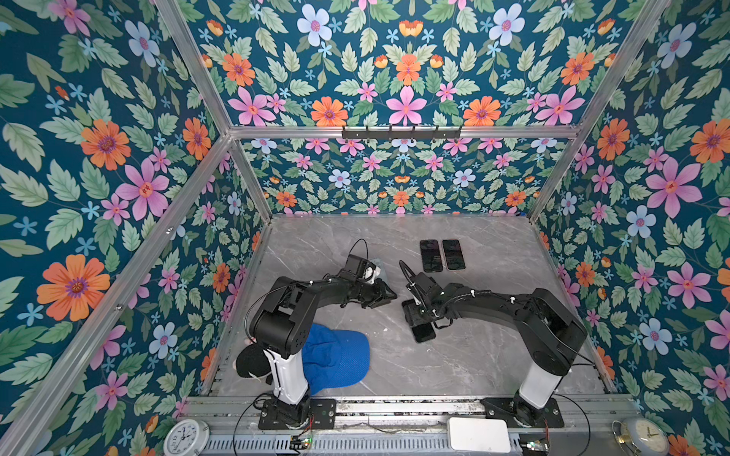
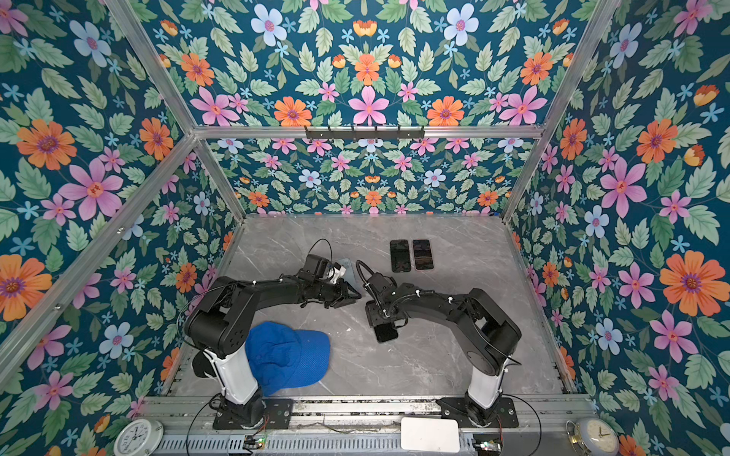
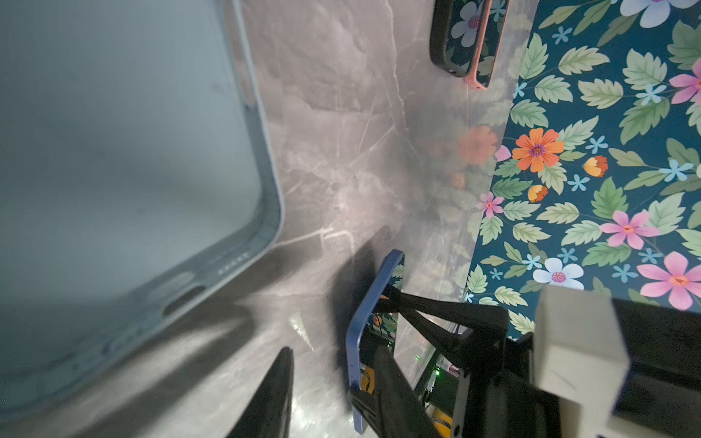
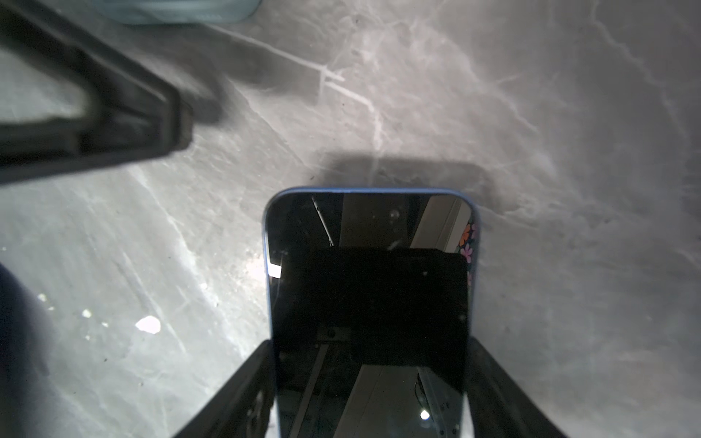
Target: Put the phone into the phone case
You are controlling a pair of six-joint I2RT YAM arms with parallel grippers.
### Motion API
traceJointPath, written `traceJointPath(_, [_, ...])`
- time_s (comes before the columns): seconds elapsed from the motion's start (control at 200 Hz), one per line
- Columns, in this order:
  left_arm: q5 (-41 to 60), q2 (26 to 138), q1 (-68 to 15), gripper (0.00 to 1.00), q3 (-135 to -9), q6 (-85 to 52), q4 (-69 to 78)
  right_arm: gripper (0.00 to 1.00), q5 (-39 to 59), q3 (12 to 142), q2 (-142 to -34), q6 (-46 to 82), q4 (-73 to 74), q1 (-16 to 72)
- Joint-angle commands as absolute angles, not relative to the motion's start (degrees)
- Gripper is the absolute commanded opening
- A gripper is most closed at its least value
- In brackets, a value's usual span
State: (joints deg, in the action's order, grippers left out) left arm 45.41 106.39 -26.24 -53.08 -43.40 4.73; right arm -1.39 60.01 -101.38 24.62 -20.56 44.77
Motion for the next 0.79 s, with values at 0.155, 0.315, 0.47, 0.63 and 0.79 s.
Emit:
traceJointPath(0.155, [52.0, 109.3, -26.3, 0.36, -49.9, -47.0, 18.2, 0.54, -0.6, 60.5, -101.3, 24.2, -18.3, 44.8])
traceJointPath(0.315, [53.3, 110.4, -26.4, 0.35, -48.6, -48.6, 22.2, 0.54, -0.6, 60.9, -101.5, 24.2, -18.5, 44.8])
traceJointPath(0.47, [54.2, 110.9, -26.9, 0.33, -47.4, -51.3, 27.3, 0.53, -0.6, 61.2, -101.5, 24.3, -18.3, 44.8])
traceJointPath(0.63, [55.0, 111.7, -27.6, 0.32, -46.7, -53.8, 31.7, 0.53, -0.5, 61.6, -101.8, 24.3, -18.2, 44.8])
traceJointPath(0.79, [55.0, 111.9, -27.8, 0.27, -46.4, -54.0, 32.5, 0.53, -0.4, 61.4, -101.8, 24.2, -17.9, 44.8])
